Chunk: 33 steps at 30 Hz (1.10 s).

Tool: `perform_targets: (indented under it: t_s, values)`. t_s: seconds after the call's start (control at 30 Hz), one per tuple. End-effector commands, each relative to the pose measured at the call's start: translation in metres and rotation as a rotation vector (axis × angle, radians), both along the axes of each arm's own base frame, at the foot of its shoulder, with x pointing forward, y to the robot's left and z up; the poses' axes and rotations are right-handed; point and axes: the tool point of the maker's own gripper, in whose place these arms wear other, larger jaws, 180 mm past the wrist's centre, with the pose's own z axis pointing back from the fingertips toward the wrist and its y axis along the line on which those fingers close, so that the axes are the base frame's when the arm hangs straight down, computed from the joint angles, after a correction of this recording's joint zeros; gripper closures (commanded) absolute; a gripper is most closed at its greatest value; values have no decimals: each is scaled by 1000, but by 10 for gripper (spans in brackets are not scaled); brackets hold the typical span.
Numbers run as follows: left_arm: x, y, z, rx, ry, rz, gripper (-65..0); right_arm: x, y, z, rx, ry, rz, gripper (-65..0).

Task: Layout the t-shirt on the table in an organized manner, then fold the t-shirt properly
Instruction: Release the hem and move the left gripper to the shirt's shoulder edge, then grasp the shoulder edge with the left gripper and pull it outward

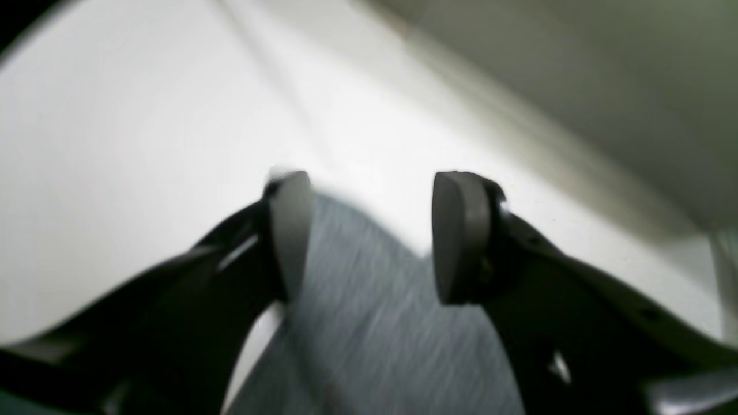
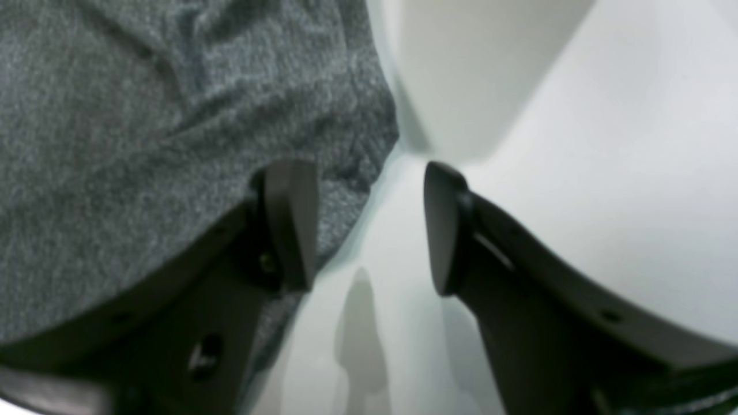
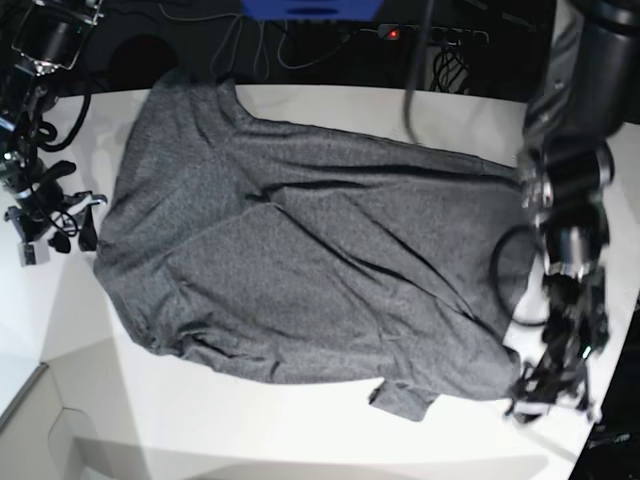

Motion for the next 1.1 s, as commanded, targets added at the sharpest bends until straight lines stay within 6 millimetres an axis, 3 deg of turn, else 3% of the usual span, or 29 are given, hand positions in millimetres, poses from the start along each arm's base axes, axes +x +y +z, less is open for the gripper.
perform_targets:
  t_s: [0.0, 0.17, 0.37, 0.5, 0.57, 0.7, 0.83, 1.07]
  values:
    - [-3, 17, 27, 21, -71, 18, -325, 5, -6, 15, -14, -48, 2, -301]
    - [-87, -1, -14, 44, -23, -63, -325, 1, -13, 14, 8, -59, -47, -302]
    - [-189, 7, -57, 82, 68, -24, -325, -2, -14, 12, 17, -58, -55, -302]
    - [-247, 34, -77, 107, 150, 44, -325, -2, -12, 11, 20, -55, -52, -302]
    - [-265, 49, -79, 121, 171, 81, -325, -3, -12, 10, 20, -53, -53, -302]
    - [-277, 63, -85, 122, 195, 118, -325, -1, -11, 11, 22, -56, -51, -302]
    - [-281, 63, -102, 92, 230, 127, -325, -1, -11, 11, 24, -56, -52, -302]
    - [-274, 36, -131, 46, 287, 65, -325, -2, -7, 9, 32, -56, -50, -302]
